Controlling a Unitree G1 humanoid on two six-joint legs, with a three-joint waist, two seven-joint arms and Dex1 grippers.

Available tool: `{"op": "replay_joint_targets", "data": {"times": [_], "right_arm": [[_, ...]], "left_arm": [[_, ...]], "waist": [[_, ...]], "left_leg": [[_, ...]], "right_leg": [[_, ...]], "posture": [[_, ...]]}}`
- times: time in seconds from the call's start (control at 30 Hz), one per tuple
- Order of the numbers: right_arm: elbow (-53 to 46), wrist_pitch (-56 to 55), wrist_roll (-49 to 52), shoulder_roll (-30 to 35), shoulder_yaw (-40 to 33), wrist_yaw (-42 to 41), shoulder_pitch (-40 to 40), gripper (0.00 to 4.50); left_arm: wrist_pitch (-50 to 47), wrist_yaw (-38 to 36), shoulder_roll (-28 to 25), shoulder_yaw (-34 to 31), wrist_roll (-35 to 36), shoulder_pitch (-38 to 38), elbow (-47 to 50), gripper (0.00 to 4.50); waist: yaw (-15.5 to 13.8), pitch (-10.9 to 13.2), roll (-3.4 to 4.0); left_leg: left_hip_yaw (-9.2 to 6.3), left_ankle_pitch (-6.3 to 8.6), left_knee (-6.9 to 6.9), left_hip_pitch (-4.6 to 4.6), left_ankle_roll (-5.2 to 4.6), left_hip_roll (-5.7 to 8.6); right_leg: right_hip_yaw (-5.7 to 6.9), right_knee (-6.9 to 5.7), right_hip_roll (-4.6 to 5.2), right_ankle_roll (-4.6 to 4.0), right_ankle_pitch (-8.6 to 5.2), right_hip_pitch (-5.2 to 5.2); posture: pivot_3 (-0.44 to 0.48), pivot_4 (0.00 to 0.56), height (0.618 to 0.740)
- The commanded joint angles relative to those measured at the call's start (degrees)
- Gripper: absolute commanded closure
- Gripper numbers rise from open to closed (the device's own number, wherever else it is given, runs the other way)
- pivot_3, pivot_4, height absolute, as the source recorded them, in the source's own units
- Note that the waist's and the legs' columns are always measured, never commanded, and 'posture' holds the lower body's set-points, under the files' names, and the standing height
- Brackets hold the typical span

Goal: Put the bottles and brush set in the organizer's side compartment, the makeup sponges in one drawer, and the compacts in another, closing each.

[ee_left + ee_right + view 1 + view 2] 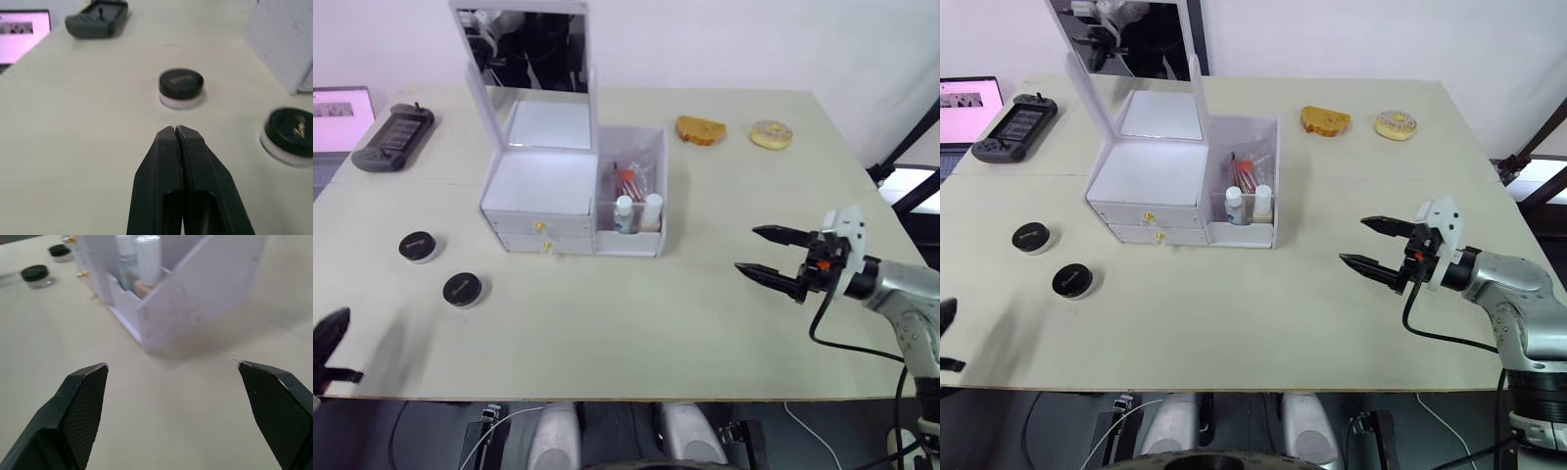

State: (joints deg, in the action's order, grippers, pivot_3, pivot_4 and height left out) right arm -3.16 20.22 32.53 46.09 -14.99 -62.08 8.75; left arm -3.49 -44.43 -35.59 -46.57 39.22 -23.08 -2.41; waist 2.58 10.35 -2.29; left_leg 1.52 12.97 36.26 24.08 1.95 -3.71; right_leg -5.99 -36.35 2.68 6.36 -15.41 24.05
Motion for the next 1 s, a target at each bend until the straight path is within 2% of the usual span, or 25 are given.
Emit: {"op": "replay_joint_targets", "data": {"times": [0.03,0.17,0.27,0.57,0.7,0.77,0.83,1.0], "right_arm": [[1.7,-2.9,-0.8,-0.1,-2.4,0.2,0.2,0.00],[1.3,-3.0,-0.3,-0.9,-2.4,1.1,0.4,0.00],[-1.0,-1.3,1.0,-1.2,-2.1,1.4,0.9,0.00],[-9.1,7.8,6.5,-0.4,0.4,0.4,4.9,0.00],[-12.0,11.1,8.2,-0.3,2.1,0.9,8.6,0.00],[-13.4,12.4,9.0,-0.5,2.8,1.2,10.0,0.00],[-14.8,13.5,9.7,-0.7,3.5,1.6,11.2,0.00],[-15.7,14.8,10.1,-0.9,4.3,2.9,13.4,0.00]], "left_arm": [[1.0,-1.7,-2.5,-1.4,-0.4,2.5,-2.8,4.43],[1.2,-3.5,-4.0,-0.2,-1.3,5.7,-5.6,4.43],[0.9,-3.9,-3.5,1.3,-2.5,5.8,-3.6,4.43],[-4.2,1.0,4.7,6.8,-1.1,-2.3,18.4,4.43],[-8.3,7.8,9.4,13.5,-0.7,-2.8,30.8,4.43],[-9.9,11.3,11.3,18.6,-3.2,-2.1,34.5,4.43],[-10.8,14.3,13.5,23.8,-6.2,-1.3,36.3,4.43],[-11.1,20.7,17.7,30.9,-11.8,1.3,37.2,4.43]], "waist": [[0.1,0.0,0.01],[0.3,0.0,0.01],[0.3,0.0,0.02],[0.1,0.0,0.01],[-0.1,0.0,0.04],[-0.1,0.0,0.02],[-0.1,-0.1,0.04],[0.0,-0.1,0.04]], "left_leg": [[0.01,0.00,-0.02,0.00,0.00,0.00],[0.01,0.00,-0.10,-0.04,0.00,-0.04],[0.01,0.00,-0.12,-0.07,0.00,-0.06],[0.01,0.00,-0.09,-0.07,0.00,-0.06],[0.00,-0.01,-0.02,-0.07,0.00,-0.04],[-0.01,-0.01,0.00,-0.06,0.00,-0.02],[-0.02,-0.01,0.01,-0.07,-0.01,-0.02],[-0.05,-0.01,0.00,-0.08,-0.01,-0.02]], "right_leg": [[0.00,0.00,0.00,0.01,0.00,0.01],[0.00,-0.07,-0.08,0.03,0.01,0.06],[0.00,-0.12,-0.10,0.03,0.01,0.06],[-0.01,-0.13,-0.06,0.04,0.02,0.04],[-0.01,-0.13,-0.03,0.04,0.02,-0.03],[-0.01,-0.12,-0.03,0.04,0.02,-0.04],[-0.02,-0.12,-0.06,0.07,0.03,-0.05],[-0.02,-0.12,-0.11,0.17,0.08,-0.05]], "posture": [[0.000,0.150,0.740],[0.000,0.150,0.740],[0.000,0.150,0.740],[0.000,0.150,0.740],[0.000,0.150,0.740],[0.000,0.150,0.740],[0.000,0.150,0.740],[0.000,0.150,0.740]]}}
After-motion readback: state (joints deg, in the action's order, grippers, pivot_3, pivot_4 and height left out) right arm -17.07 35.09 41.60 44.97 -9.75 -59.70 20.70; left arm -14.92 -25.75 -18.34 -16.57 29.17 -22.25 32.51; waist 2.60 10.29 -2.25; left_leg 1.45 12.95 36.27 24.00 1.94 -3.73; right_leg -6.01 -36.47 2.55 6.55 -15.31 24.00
